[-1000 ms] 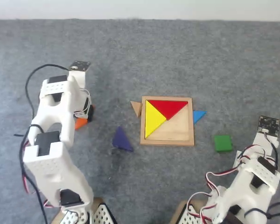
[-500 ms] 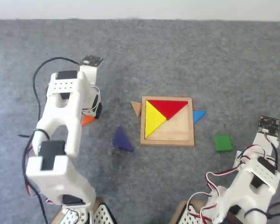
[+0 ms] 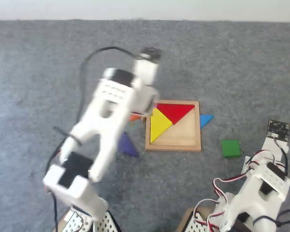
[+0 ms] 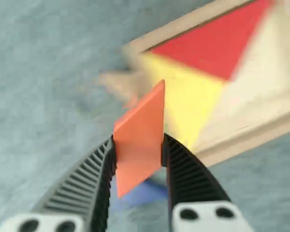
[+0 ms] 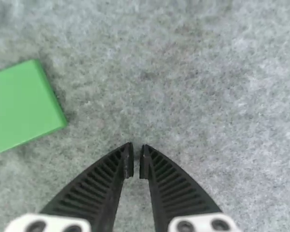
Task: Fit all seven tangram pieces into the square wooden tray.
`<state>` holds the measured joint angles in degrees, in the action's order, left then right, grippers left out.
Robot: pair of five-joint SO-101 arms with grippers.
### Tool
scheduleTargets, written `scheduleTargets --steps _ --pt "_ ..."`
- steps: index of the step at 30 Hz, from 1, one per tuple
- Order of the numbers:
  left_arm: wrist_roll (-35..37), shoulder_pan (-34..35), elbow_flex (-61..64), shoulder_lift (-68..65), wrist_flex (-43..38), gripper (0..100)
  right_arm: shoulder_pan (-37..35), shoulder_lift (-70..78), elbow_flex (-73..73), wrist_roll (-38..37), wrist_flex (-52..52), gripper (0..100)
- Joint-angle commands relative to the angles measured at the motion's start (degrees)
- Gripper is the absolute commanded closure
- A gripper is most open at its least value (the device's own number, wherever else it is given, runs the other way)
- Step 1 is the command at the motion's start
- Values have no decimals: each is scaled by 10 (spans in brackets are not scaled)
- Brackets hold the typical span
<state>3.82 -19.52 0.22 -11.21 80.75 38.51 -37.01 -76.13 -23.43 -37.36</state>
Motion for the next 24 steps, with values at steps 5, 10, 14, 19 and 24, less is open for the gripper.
scheduleTargets --steps 5,10,14,19,24 --pt "89 -89 -164 -132 -17 966 -7 -15 4 -5 13 957" --pt "142 -121 -239 -207 -27 967 -7 -15 4 -5 13 957" --pt "160 -143 -277 -258 -37 967 -7 -15 4 -5 14 957" --pt "203 -167 -317 -315 -44 967 -7 -15 4 -5 14 957" --pt "209 -171 -347 -360 -40 962 -7 -15 4 -6 14 957"
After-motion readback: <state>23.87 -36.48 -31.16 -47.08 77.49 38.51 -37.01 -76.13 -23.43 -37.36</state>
